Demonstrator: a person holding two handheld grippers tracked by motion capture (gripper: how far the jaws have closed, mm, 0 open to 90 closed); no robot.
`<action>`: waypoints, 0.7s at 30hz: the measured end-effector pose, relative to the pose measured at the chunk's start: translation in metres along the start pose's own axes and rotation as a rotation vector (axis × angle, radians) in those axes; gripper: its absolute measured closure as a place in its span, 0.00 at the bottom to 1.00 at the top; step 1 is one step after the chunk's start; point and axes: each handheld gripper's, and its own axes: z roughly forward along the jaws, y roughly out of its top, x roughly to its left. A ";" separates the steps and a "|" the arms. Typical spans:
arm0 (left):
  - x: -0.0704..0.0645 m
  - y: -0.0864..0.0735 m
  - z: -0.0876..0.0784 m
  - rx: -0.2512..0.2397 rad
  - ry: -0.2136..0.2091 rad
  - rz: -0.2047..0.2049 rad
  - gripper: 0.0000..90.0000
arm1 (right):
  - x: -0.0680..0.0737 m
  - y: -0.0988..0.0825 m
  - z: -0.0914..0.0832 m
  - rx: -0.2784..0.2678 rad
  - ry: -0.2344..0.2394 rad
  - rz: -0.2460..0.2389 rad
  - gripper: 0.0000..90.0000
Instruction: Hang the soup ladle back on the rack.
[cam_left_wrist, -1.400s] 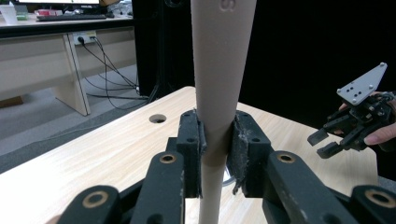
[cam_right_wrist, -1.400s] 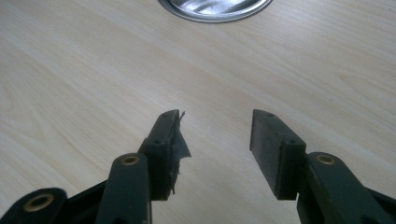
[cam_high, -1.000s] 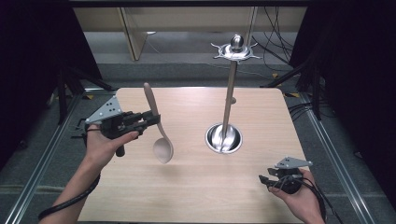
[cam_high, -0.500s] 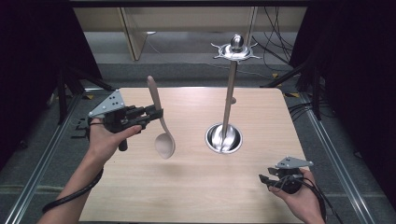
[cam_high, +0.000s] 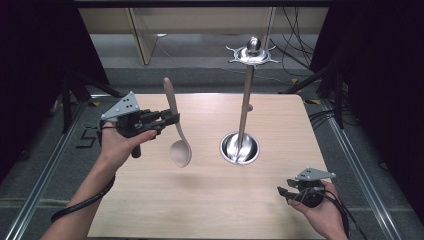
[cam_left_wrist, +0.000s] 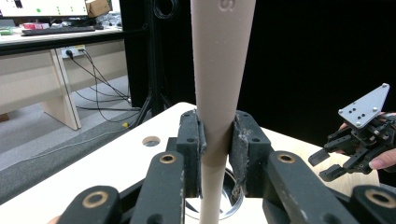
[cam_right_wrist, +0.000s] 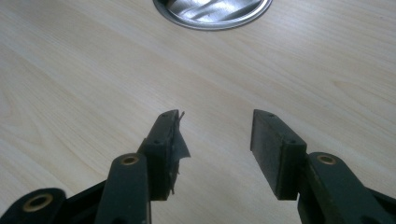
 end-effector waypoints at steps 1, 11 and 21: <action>0.001 0.001 0.001 0.002 -0.002 0.004 0.82 | 0.000 0.000 0.000 0.000 0.000 0.001 0.59; 0.003 0.008 0.008 0.006 -0.010 0.011 0.82 | -0.002 0.000 0.000 -0.005 -0.006 -0.021 0.59; 0.003 0.016 0.019 0.003 -0.026 0.024 0.82 | -0.002 -0.001 0.000 -0.006 -0.005 -0.021 0.59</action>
